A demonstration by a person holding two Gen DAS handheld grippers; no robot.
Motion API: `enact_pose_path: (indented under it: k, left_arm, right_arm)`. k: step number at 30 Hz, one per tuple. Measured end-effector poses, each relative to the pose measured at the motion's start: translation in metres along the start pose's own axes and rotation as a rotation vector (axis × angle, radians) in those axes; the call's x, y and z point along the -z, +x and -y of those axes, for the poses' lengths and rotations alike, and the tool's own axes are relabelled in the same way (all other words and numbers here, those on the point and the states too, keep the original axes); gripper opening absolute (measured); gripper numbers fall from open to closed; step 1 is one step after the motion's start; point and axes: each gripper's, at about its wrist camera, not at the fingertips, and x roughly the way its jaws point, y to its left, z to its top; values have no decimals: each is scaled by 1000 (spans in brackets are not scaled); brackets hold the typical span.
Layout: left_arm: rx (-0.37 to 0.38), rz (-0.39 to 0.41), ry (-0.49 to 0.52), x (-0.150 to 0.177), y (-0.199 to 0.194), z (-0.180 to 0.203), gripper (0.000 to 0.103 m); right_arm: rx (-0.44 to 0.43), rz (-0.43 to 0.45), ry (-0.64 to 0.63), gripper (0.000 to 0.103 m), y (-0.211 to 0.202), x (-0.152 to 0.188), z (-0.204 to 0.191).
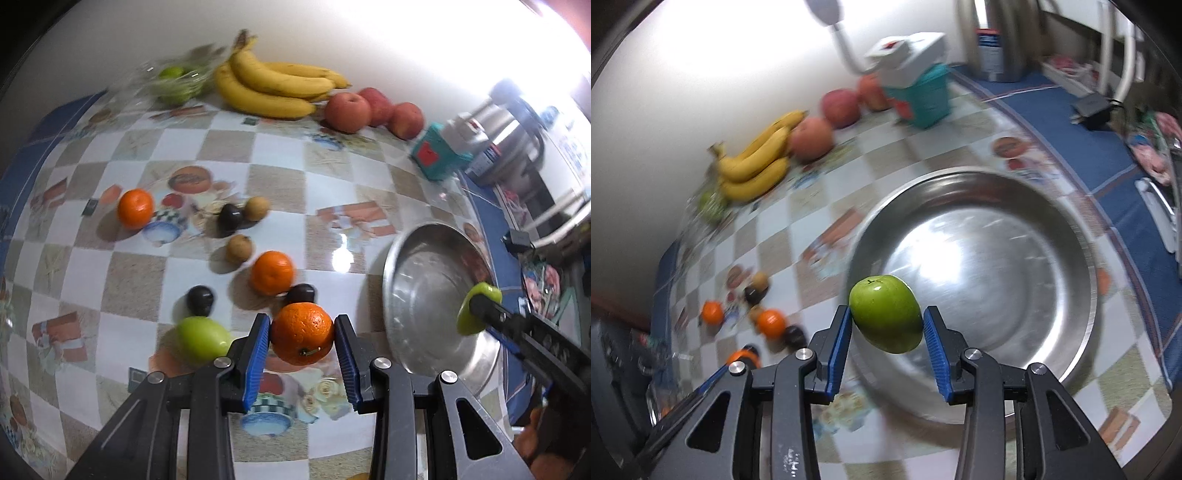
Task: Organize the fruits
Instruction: 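Carry the mango and orange over the steel bowl with both grippers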
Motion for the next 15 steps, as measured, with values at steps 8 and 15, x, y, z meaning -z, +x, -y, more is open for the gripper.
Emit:
enact_pose_path:
  k: [8,15]
  left_arm:
    - [42,11,129,8,2,46,38]
    - [89,35,259,15,7,91,38]
  right_arm:
    - [78,59,141,42,-13,-15,58]
    - [126,99,206,42,-26,-20,87]
